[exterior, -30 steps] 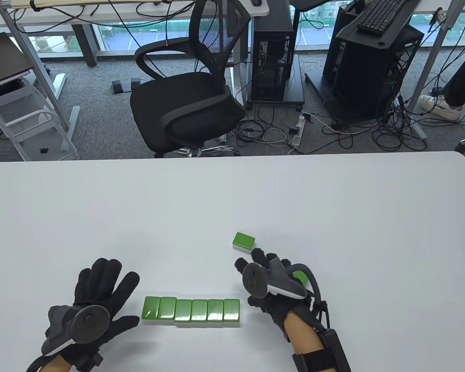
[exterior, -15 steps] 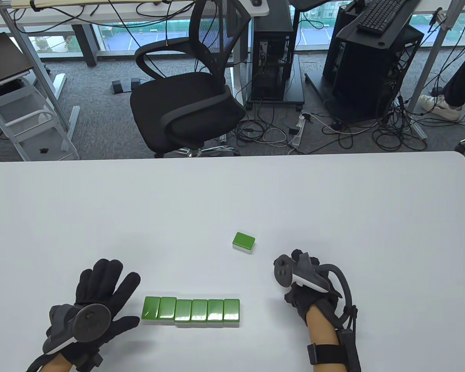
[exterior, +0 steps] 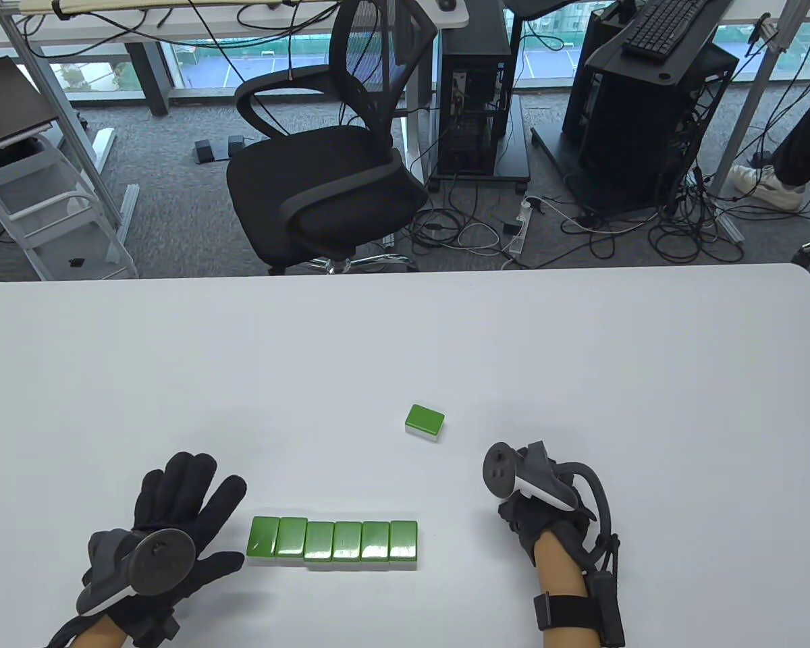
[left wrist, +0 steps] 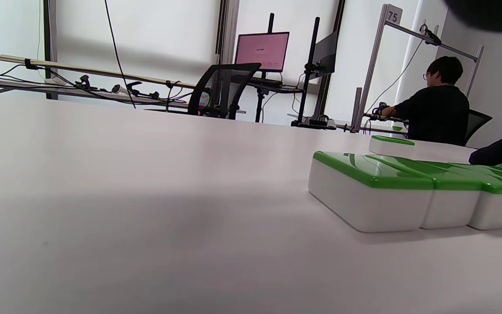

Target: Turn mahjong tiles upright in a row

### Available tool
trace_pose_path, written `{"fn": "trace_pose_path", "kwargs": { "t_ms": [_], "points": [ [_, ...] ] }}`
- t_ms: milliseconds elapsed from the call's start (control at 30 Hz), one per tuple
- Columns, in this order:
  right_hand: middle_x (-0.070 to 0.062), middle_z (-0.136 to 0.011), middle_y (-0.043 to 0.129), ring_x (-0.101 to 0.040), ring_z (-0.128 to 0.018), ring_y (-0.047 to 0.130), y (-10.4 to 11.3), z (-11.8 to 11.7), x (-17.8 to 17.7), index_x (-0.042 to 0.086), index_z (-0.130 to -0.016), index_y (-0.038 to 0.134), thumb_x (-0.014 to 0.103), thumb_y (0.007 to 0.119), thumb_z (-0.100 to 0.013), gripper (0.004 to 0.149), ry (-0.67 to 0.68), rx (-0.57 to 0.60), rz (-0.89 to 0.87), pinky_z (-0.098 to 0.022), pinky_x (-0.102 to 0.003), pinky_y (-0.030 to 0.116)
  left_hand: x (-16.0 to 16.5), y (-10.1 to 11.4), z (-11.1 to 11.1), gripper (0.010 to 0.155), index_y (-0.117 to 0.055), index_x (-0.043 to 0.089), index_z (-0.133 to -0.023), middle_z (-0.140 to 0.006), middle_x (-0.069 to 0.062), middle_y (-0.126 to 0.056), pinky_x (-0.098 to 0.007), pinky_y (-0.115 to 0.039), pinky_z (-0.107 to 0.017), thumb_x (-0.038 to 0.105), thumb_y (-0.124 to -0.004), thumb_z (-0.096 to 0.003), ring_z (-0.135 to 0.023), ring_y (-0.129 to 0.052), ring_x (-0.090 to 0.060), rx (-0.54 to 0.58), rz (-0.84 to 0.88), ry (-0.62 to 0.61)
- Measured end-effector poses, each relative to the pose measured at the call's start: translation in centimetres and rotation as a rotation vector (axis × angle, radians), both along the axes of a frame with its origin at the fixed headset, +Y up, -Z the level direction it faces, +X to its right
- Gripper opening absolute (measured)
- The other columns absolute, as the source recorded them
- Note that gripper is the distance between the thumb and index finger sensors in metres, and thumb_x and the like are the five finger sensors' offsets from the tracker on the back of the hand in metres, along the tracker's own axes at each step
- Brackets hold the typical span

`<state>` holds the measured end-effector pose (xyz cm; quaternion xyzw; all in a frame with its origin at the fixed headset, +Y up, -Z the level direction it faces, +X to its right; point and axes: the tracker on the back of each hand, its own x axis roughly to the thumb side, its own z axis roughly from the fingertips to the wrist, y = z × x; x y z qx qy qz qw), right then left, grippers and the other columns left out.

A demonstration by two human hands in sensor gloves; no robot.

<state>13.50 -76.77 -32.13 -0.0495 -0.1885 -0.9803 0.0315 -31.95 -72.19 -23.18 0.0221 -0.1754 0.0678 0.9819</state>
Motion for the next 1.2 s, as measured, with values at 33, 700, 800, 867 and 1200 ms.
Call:
{"fn": "trace_pose_path", "kwargs": {
  "t_ms": [33,700,800,867,1200],
  "points": [
    [-0.018,-0.111,0.048,-0.052,-0.092,0.057,0.1,0.1,-0.2,0.028,-0.104,0.046,0.034,0.077,-0.043,0.068,0.013,0.019,0.008,-0.069,-0.063,0.057,0.0,0.0,0.0,0.091,-0.014,0.056,-0.101,-0.113,0.017,0.01,-0.061,-0.011,-0.085,0.072,-0.068,-0.0296,-0.115,0.002,-0.025,0.001,0.0,0.0],
    [-0.012,-0.108,0.059,-0.046,-0.09,0.065,1.5,6.1,-10.8,0.031,-0.105,0.034,0.037,0.083,-0.039,0.082,0.518,0.111,-0.058,-0.068,-0.061,0.061,0.1,0.5,0.2,0.091,-0.014,0.055,-0.101,-0.112,0.017,0.01,-0.061,-0.011,-0.085,0.072,-0.068,-0.0297,-0.115,0.003,-0.025,0.031,0.001,-0.007],
    [-0.012,-0.109,0.058,-0.047,-0.091,0.065,1.3,6.1,-10.7,0.031,-0.105,0.033,0.037,0.083,-0.039,0.082,0.502,0.106,-0.078,-0.068,-0.061,0.061,0.2,0.4,0.2,0.091,-0.014,0.055,-0.101,-0.113,0.017,0.01,-0.061,-0.011,-0.085,0.072,-0.068,-0.0297,-0.115,0.002,-0.025,0.032,-0.002,-0.013],
    [-0.012,-0.109,0.058,-0.047,-0.091,0.065,1.1,6.1,-10.6,0.031,-0.105,0.032,0.037,0.083,-0.039,0.083,0.502,0.101,-0.08,-0.068,-0.061,0.061,0.2,0.4,0.3,0.091,-0.014,0.056,-0.101,-0.113,0.017,0.01,-0.061,-0.011,-0.085,0.072,-0.068,-0.0298,-0.115,0.002,-0.025,0.031,-0.005,-0.014],
    [-0.012,-0.109,0.057,-0.047,-0.091,0.064,0.3,6.2,-10.6,0.031,-0.105,0.031,0.039,0.082,-0.039,0.083,0.514,0.102,-0.081,-0.068,-0.061,0.06,0.2,0.3,0.3,0.091,-0.014,0.056,-0.101,-0.113,0.017,0.01,-0.061,-0.011,-0.085,0.072,-0.068,-0.0297,-0.115,0.003,-0.024,0.014,-0.011,-0.008]
  ]
}}
